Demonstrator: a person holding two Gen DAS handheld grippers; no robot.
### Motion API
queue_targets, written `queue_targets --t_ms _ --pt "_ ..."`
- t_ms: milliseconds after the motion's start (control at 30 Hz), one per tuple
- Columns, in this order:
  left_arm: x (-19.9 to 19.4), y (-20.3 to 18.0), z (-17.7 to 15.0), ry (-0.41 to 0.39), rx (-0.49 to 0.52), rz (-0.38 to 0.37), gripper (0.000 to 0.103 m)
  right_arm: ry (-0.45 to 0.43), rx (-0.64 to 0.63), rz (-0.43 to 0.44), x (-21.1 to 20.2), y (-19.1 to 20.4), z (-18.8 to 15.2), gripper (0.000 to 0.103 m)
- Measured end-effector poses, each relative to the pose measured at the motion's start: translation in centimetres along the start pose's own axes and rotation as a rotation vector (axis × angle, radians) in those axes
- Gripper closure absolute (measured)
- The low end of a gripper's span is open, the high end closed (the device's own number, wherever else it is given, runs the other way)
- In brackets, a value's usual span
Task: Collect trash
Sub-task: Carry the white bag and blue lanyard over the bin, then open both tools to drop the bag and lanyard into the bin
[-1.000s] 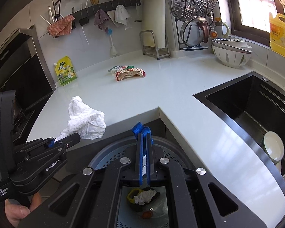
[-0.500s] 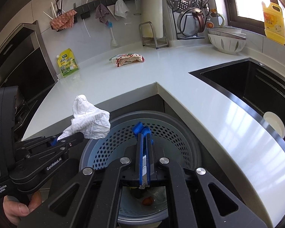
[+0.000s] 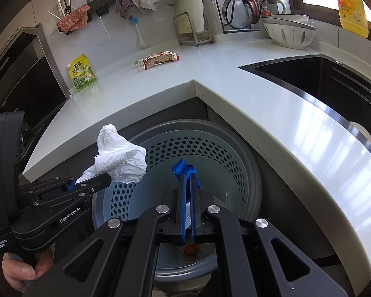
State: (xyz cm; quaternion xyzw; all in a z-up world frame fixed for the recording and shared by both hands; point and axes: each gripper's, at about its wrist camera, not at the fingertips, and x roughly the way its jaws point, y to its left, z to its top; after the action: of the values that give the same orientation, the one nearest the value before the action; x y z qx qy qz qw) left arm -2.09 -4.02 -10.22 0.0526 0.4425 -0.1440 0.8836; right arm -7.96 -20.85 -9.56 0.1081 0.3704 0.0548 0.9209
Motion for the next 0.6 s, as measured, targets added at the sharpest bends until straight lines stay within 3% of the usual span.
queue_targets --t_ms 400,433,467,500,533,567,600 --pt "1.1 0.6 0.2 0.027 -0.027 0.01 0.092 0.017 0.001 0.004 1.0 -0.2 -0.1 0.1" --pt "1.2 0.7 0.1 0.032 -0.03 0.011 0.088 0.017 0.003 0.003 1.0 -0.3 0.0 0.098" --pt "1.3 0.8 0.1 0.034 -0.033 0.012 0.076 0.016 0.005 0.003 1.0 -0.3 0.0 0.096" --pt "1.3 0.9 0.1 0.033 -0.038 0.013 0.067 0.013 0.005 0.002 0.9 -0.3 0.0 0.088" --pt "1.2 1.0 0.0 0.026 -0.044 0.015 0.052 0.005 0.005 -0.003 0.8 -0.3 0.0 0.079" --pt "1.0 1.1 0.0 0.014 -0.05 0.018 0.045 -0.001 0.005 -0.005 0.7 -0.3 0.0 0.076" --pt "0.9 1.3 0.0 0.004 -0.053 0.019 0.045 -0.004 0.005 -0.003 0.6 -0.2 0.1 0.075"
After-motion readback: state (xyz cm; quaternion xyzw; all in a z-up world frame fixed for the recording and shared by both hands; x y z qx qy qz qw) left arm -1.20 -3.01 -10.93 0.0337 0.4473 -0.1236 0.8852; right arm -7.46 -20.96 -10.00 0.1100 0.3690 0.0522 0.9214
